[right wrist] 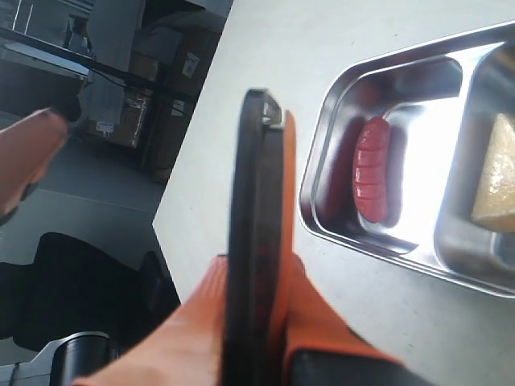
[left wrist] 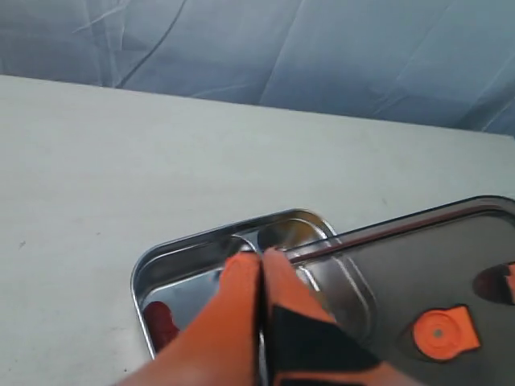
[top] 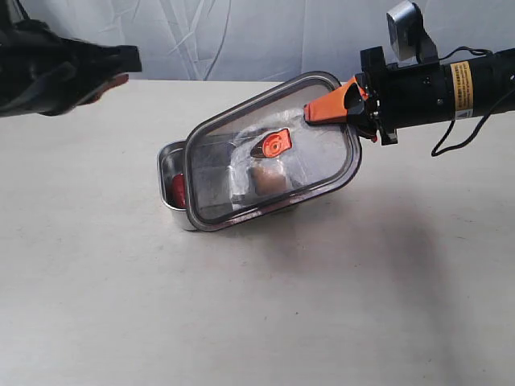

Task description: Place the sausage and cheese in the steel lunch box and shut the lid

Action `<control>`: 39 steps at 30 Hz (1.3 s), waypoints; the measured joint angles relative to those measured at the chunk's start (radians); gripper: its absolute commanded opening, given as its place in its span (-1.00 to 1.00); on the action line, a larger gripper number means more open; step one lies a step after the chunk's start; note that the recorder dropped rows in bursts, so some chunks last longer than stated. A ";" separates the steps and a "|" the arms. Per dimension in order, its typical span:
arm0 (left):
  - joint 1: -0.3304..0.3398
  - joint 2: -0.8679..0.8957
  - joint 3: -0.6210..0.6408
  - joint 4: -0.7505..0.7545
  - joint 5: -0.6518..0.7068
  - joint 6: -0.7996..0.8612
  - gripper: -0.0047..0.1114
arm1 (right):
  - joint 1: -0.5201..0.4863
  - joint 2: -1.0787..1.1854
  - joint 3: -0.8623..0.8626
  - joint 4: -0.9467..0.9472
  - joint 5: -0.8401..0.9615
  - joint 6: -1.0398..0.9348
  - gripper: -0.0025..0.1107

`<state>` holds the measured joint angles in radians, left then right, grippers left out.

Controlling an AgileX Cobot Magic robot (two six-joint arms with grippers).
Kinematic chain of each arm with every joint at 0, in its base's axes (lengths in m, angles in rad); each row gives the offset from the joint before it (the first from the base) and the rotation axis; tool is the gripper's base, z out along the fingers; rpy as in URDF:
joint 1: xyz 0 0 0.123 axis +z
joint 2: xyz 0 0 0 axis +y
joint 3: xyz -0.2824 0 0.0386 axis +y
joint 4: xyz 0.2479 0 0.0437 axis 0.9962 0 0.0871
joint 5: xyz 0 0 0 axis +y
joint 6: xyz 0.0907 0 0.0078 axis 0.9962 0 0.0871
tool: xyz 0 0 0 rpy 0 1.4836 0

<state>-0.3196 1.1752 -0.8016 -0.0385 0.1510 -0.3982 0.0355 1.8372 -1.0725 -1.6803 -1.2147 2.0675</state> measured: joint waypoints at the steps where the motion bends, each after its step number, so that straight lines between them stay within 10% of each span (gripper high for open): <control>1: 0.000 -0.045 0.013 -0.019 0.010 0.011 -0.92 | 0.000 -0.003 0.000 0.000 0.000 0.000 -0.97; 11: 0.021 -0.444 0.180 -0.210 0.001 0.152 -0.92 | 0.034 -0.078 0.000 -0.012 0.000 -0.002 -0.97; 17: 0.028 -0.438 0.172 0.458 0.034 0.147 -0.92 | 0.065 -0.086 0.000 -0.020 -0.002 -0.002 -0.97; 21: 0.054 -0.417 0.172 0.450 0.217 -0.509 -0.92 | 0.067 -0.086 0.000 -0.020 -0.002 -0.002 -0.97; 31: 0.054 -0.413 0.170 0.431 0.299 -0.623 -0.92 | 0.067 -0.088 0.000 -0.020 -0.002 -0.002 -0.97; 34: 0.060 -0.413 0.160 0.287 0.301 -0.625 -0.92 | 0.067 -0.088 0.000 -0.020 -0.002 0.000 -0.97; 39: 0.060 -0.409 0.160 -0.368 0.312 -0.625 -0.92 | 0.067 -0.088 0.000 -0.020 -0.002 0.000 -0.97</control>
<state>-0.2595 0.7659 -0.6420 -0.4063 0.4630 -1.0233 0.1029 1.7490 -1.0725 -1.7003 -1.2171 2.0673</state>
